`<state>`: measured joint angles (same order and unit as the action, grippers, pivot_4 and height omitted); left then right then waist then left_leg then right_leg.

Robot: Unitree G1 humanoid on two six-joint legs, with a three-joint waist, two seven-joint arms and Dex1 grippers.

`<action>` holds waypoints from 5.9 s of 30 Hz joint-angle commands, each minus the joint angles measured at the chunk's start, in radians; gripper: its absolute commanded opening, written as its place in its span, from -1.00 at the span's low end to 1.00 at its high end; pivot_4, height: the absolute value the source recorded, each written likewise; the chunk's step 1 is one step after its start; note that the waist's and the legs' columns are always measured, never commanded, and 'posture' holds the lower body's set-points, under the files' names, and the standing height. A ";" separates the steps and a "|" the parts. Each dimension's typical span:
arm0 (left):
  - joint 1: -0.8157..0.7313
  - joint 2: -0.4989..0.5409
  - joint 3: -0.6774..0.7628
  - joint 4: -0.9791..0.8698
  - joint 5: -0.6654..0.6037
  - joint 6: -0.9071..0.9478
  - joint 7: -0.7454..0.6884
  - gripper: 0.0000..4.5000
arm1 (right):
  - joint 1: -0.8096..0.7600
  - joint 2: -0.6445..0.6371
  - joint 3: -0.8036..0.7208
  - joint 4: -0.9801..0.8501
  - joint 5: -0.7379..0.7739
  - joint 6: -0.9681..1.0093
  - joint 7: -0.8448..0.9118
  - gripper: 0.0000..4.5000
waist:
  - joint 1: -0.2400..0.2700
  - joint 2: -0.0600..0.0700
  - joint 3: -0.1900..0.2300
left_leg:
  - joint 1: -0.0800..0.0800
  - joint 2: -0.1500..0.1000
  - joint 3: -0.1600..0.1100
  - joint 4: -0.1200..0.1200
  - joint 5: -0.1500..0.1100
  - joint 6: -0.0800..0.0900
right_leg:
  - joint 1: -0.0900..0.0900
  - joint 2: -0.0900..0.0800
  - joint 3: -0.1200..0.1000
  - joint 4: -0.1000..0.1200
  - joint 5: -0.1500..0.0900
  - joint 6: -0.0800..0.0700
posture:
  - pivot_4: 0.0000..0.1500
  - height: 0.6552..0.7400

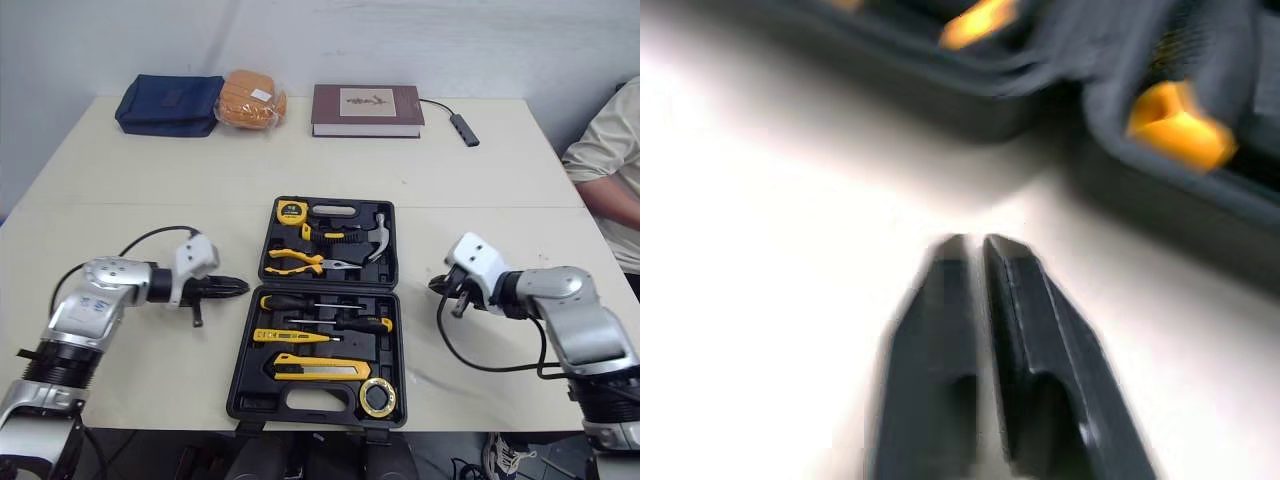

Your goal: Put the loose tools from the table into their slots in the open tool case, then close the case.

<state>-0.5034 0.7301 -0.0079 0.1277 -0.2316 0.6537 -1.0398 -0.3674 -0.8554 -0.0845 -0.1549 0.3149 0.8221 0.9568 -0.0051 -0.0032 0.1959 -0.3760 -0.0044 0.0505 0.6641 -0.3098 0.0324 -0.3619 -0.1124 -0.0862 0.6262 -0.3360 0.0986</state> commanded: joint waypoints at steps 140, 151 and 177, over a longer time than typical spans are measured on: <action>0.212 0.107 -0.049 -0.385 -0.220 0.066 0.098 -0.97 | 0.626 -0.093 0.052 -0.559 0.286 -0.254 0.089 -1.00 | 0.027 -0.006 -0.006 | 0.005 0.000 0.004 -0.013 -0.003 -0.001 | 0.000 0.000 0.007 -0.015 0.001 -0.002 | 1.00 1.00; 0.138 0.142 -0.004 -0.321 -0.220 0.054 0.017 -0.97 | 0.607 -0.108 -0.031 -0.466 0.240 -0.269 0.073 -1.00 | 0.033 -0.006 -0.006 | 0.005 0.000 0.003 -0.011 -0.003 0.000 | 0.001 -0.001 0.007 -0.015 0.001 -0.002 | 1.00 1.00; -0.387 -0.166 -0.226 0.452 0.119 -0.404 -0.235 -0.97 | 0.516 -0.066 -0.071 -0.428 0.196 -0.274 -0.008 -1.00 | 0.026 -0.012 -0.002 | 0.000 -0.001 0.005 -0.001 -0.002 0.002 | -0.001 0.002 0.004 -0.005 0.002 0.001 | 1.00 1.00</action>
<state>-0.9138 0.5557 -0.2238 0.6545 -0.0914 0.2300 -1.2111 0.1638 -0.9330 -0.1353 -0.5786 0.5136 0.5687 0.9617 0.0209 -0.0155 0.1935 -0.3763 -0.0050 0.0556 0.6631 -0.3116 0.0345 -0.3631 -0.1106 -0.0818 0.6209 -0.3338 0.0992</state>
